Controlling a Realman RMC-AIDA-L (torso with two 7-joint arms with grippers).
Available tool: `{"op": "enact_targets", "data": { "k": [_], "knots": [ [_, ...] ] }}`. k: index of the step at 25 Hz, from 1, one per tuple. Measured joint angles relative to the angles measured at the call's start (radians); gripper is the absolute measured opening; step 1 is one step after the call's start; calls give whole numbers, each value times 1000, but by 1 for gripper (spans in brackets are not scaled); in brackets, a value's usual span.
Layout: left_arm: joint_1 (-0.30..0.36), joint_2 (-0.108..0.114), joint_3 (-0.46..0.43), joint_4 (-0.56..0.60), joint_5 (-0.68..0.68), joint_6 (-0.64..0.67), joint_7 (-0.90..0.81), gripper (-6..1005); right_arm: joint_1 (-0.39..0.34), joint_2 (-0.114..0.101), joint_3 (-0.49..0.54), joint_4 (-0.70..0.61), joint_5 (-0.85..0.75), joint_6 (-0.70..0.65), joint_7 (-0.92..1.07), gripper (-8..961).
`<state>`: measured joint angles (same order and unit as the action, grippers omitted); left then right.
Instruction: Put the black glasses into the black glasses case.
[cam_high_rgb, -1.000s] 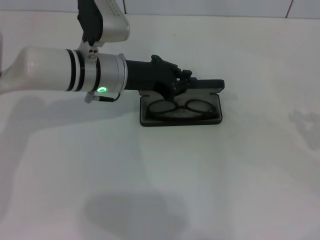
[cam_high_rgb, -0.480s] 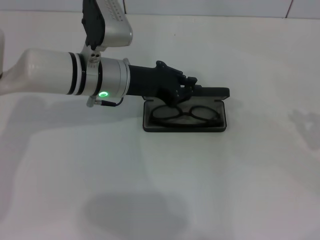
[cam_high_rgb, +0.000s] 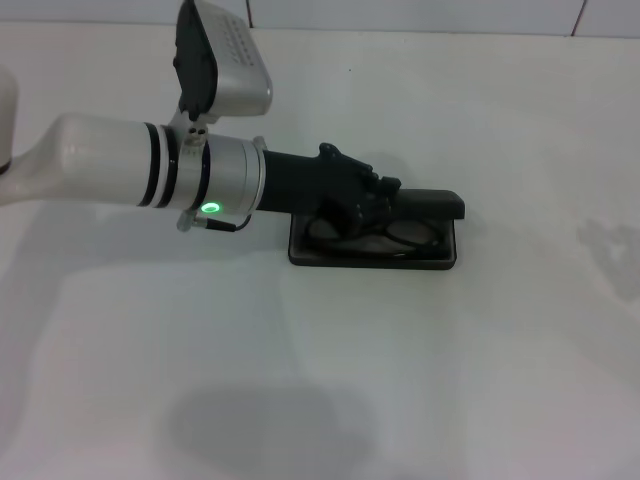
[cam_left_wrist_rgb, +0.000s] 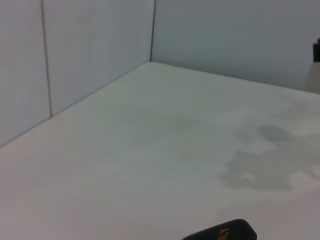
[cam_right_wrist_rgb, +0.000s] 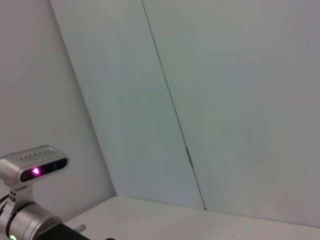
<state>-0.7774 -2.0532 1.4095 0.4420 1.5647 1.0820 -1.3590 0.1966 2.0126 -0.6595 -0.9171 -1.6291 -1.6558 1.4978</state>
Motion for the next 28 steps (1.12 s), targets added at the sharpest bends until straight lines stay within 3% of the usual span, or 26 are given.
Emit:
{"op": "enact_targets", "data": {
  "k": [15,17,22,25,28],
  "knots": [
    [12,-19,-5,22,73,83,15,219,19,0,-2,14,-19,3,-2,190],
    [45,-21,-17,81,69,133,14,222,24,-1,-3,15,-36,0,-3,191],
    [209,-34,-119,362,33,305,-21,229,45,2,-29,15,-80,-45,-26,195],
    [281,-17,-181,446,-64,448,-16,234,55,4,-93,15,-67,-77,-42,197],
    [301,10,-283,428,-98,595,-1,238,73,10,-189,19,-13,-125,-87,234]
  ]
}}
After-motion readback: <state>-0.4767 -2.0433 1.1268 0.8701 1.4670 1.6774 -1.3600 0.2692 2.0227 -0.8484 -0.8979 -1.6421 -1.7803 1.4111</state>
